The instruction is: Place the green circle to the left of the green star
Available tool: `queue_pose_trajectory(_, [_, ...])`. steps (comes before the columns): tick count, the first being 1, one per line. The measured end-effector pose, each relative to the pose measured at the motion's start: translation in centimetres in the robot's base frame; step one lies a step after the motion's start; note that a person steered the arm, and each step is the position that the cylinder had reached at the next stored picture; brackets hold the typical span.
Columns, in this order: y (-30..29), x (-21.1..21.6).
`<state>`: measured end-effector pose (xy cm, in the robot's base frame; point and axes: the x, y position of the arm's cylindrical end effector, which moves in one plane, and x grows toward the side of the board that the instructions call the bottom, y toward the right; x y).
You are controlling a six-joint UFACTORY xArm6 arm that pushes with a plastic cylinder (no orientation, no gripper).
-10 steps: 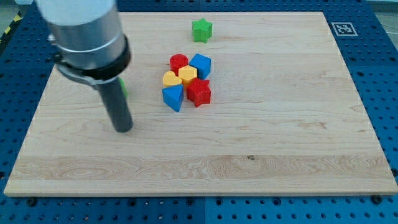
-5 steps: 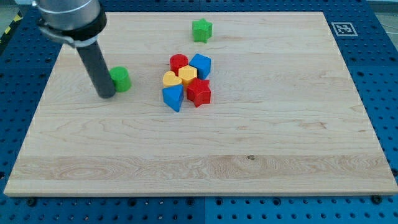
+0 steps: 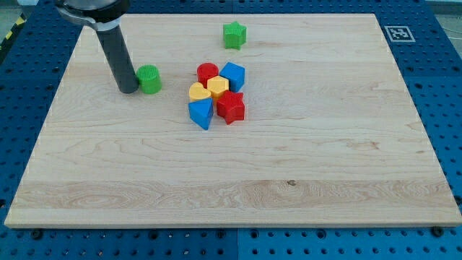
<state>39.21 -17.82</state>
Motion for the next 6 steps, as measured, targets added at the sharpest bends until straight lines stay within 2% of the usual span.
queue_pose_trajectory(1, [1.1,-1.4])
queue_pose_trajectory(3, [2.1,1.5])
queue_pose_trajectory(4, [4.1,0.2])
queue_pose_trajectory(6, [4.3,-5.2])
